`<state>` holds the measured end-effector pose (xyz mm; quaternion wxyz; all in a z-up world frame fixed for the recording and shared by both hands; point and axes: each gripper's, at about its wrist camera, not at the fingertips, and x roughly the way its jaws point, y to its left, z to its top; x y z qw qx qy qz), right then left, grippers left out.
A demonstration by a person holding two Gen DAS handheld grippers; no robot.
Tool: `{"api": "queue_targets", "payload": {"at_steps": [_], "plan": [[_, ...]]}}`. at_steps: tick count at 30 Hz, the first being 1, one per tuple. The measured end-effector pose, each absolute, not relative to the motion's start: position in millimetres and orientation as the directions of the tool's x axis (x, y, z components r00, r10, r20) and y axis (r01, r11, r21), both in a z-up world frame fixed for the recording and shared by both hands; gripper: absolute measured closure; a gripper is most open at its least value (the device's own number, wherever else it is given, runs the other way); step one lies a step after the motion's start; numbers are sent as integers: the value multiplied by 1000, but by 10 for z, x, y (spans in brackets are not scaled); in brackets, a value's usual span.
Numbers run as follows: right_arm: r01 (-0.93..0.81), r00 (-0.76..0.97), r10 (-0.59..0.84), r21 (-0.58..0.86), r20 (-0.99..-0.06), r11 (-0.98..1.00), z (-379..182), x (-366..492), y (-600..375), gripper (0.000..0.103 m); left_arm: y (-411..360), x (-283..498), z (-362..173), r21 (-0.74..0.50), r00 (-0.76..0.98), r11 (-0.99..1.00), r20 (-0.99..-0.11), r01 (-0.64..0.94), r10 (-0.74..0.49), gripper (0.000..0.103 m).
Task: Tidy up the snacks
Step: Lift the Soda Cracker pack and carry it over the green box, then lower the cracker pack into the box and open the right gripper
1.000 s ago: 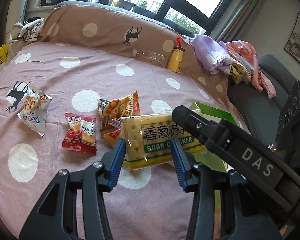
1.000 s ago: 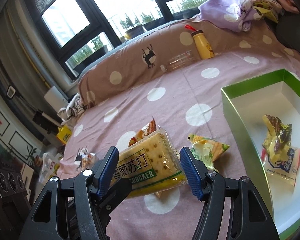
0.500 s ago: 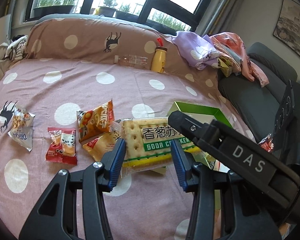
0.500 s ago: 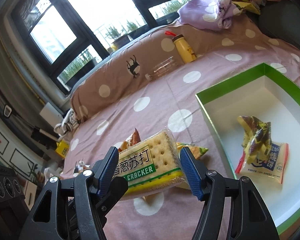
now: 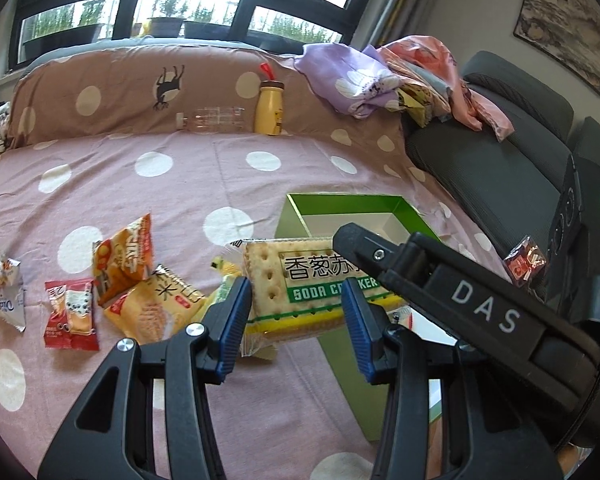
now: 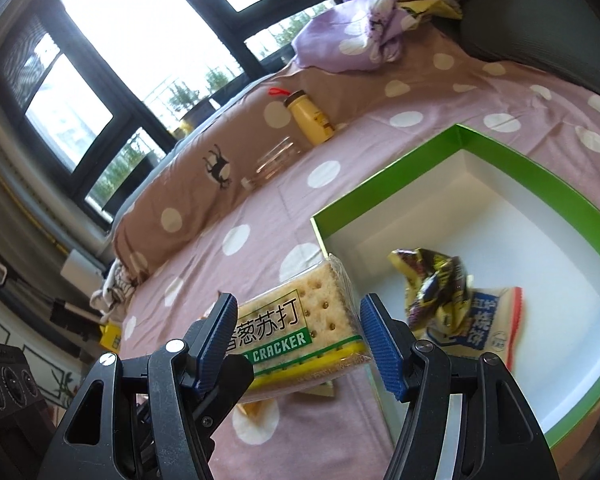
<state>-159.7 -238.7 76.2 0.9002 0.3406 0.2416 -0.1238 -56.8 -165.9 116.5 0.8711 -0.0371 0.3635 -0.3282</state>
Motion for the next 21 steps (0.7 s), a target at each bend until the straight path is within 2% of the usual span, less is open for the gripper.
{"api": "queue_targets", "payload": {"at_steps": [21], "plan": [[517,824,-167,599,-541,611,650,-1952,-2895,36,-2215,-689,1134,-283,443,713,-622,642,-646,58]]}}
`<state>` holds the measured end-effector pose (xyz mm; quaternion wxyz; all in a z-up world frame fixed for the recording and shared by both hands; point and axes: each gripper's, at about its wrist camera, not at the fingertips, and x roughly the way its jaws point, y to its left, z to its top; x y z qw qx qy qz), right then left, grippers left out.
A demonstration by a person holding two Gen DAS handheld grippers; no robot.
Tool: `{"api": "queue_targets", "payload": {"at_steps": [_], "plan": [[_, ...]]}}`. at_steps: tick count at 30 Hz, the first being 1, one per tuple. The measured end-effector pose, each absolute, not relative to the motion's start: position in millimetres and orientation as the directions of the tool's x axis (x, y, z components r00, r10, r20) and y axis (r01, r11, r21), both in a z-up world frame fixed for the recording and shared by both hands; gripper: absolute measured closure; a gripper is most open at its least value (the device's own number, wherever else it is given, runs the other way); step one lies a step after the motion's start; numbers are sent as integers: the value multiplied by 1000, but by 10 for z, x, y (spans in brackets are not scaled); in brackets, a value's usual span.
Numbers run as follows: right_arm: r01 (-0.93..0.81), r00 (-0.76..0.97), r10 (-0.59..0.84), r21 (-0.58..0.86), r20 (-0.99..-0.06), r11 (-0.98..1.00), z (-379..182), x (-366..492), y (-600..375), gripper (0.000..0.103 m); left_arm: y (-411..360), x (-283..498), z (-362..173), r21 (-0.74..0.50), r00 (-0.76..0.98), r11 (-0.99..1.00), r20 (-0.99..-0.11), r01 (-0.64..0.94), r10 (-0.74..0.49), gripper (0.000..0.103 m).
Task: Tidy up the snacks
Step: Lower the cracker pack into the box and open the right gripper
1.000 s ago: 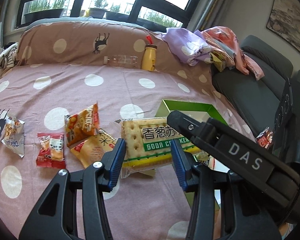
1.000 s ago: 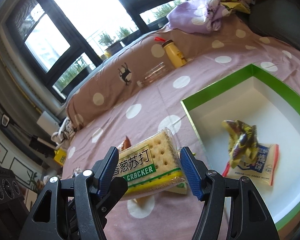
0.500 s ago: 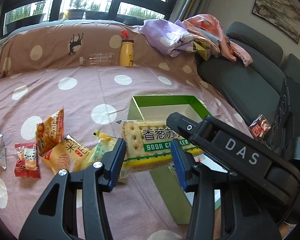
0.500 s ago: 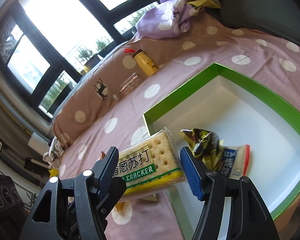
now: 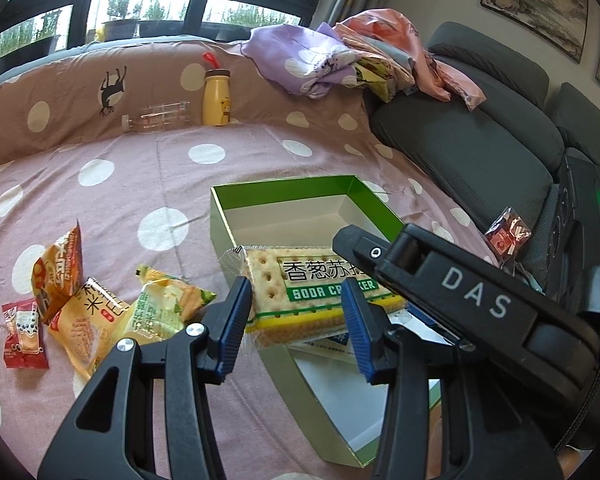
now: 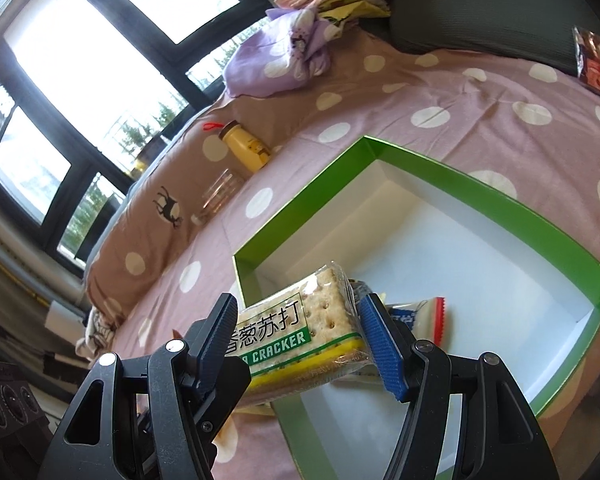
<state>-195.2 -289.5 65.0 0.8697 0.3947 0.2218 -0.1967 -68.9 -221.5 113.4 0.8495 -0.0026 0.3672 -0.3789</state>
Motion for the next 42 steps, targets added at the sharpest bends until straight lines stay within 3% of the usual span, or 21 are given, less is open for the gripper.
{"api": "queue_targets", "payload": {"at_steps": [42], "plan": [[676,731,-276,605,-624,421,452,-2250,-3320,36,-2744,-655,966,-333,272,608,-671,720,-690,57]]}}
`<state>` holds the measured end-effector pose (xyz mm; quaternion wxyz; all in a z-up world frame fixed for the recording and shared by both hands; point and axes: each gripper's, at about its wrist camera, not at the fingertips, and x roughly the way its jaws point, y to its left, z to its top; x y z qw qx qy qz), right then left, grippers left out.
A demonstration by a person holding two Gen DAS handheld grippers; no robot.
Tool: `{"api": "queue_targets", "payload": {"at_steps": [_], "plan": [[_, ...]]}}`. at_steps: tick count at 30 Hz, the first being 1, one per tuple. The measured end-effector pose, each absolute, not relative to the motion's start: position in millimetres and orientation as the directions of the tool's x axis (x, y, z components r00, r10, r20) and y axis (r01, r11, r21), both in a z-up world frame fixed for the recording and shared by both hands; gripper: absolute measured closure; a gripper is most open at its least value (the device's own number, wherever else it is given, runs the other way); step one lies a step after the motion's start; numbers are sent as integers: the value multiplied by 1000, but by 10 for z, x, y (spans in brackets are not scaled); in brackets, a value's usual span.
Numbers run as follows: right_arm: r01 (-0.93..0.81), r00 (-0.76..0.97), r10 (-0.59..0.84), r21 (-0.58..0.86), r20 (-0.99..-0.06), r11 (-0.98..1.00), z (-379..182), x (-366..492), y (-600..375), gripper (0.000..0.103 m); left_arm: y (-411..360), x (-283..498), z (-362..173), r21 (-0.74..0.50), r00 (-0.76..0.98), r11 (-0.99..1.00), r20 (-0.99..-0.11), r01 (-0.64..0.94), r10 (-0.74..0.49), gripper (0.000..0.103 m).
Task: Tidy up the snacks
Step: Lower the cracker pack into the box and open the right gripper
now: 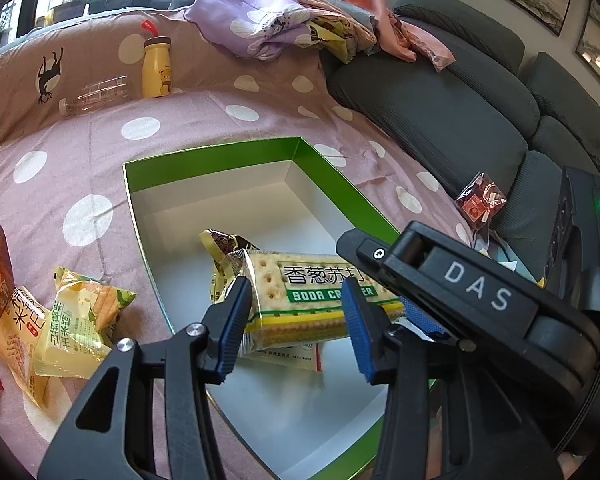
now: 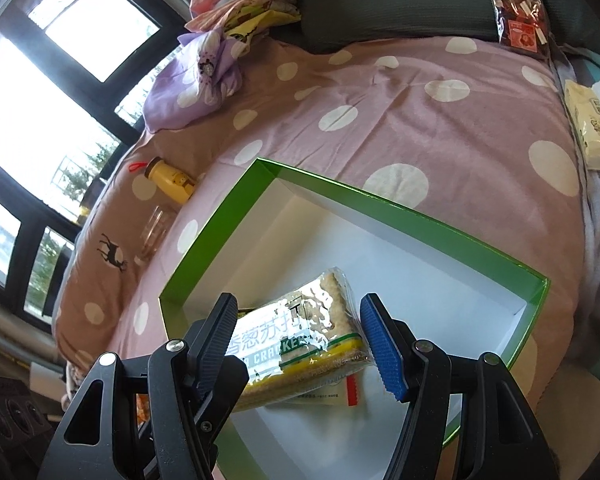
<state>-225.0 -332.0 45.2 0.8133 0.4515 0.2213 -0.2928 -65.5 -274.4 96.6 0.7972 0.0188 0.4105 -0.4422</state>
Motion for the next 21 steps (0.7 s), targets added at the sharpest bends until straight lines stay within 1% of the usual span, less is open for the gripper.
{"api": "queue_targets", "payload": {"at_steps": [21], "plan": [[706,699,-290,568,-654,423,428,-2213,-3329,36,-2725,-573,868,-385,230,598,-673,703,-703,57]]}}
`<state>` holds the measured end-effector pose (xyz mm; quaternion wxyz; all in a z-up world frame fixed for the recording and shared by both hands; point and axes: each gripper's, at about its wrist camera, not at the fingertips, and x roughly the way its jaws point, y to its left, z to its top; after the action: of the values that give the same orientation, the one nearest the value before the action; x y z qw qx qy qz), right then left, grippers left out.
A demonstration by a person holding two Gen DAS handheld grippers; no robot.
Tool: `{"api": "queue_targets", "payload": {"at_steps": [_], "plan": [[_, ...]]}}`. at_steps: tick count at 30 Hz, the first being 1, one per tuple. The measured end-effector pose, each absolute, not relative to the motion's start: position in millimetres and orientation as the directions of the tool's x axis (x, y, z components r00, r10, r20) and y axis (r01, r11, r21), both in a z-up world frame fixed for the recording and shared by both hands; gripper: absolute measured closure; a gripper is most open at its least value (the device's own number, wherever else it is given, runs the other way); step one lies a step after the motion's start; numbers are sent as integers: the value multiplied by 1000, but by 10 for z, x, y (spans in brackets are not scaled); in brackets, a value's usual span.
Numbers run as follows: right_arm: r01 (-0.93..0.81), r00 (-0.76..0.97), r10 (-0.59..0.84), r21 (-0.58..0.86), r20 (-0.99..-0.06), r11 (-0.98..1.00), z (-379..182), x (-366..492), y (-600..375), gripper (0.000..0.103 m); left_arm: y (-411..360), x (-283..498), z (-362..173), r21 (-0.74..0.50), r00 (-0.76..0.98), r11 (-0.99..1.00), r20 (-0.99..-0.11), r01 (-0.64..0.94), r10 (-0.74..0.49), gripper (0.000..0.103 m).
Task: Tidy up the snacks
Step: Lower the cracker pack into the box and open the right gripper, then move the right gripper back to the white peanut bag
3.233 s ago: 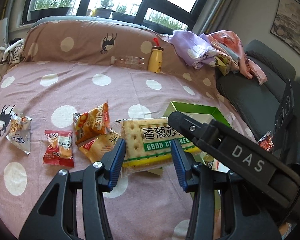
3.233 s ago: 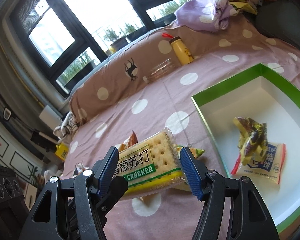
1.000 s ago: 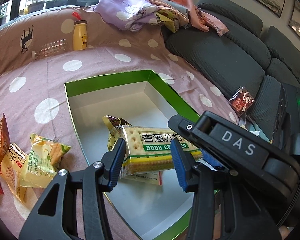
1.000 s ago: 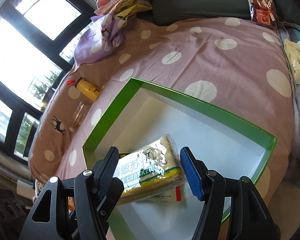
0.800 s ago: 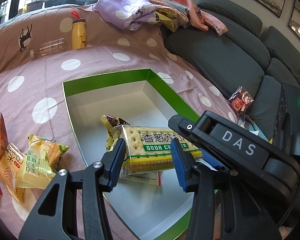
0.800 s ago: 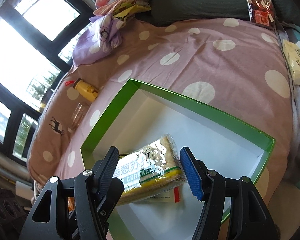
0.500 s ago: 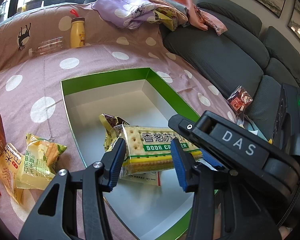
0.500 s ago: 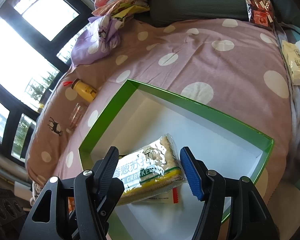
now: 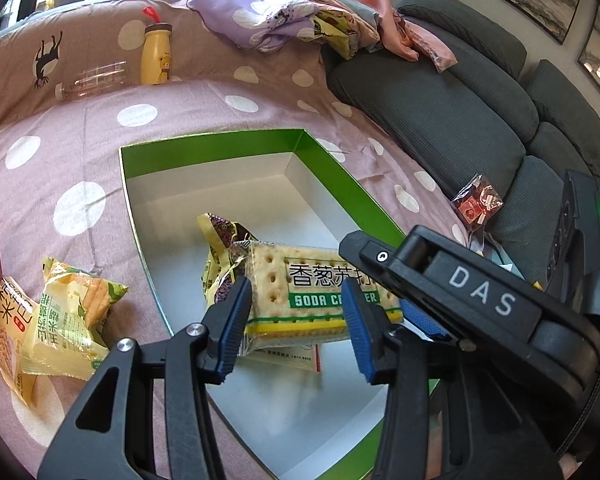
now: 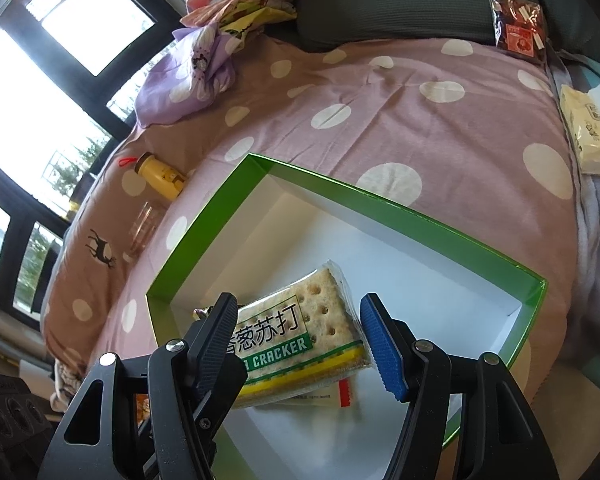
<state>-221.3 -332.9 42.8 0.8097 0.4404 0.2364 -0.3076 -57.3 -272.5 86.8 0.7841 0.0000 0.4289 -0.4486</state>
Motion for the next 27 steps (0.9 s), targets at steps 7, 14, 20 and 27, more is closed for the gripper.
{"api": "queue_targets", "payload": {"at_steps": [7,14,20,27], "plan": [[718,686,-297,550,-665,427,421,-2198,-3318,36,-2713,-564,854,-388,229,600,-674,699,-703,57],[719,683,-299,540,-667,438,442,-2170,-3283,36,-2641,-516,814,-421,216,610,-677,671,-704,55],[656,739,-254,578,-624,486,522,-2093,-3162,36,-2360,-597,1032,-353,305,640,-658,683,-689,40],[600,766,-259,511,-588,615,742,-1913,-2815,27,-1613,-527,1232,-275,469,759,-649,590,-599,14]]}}
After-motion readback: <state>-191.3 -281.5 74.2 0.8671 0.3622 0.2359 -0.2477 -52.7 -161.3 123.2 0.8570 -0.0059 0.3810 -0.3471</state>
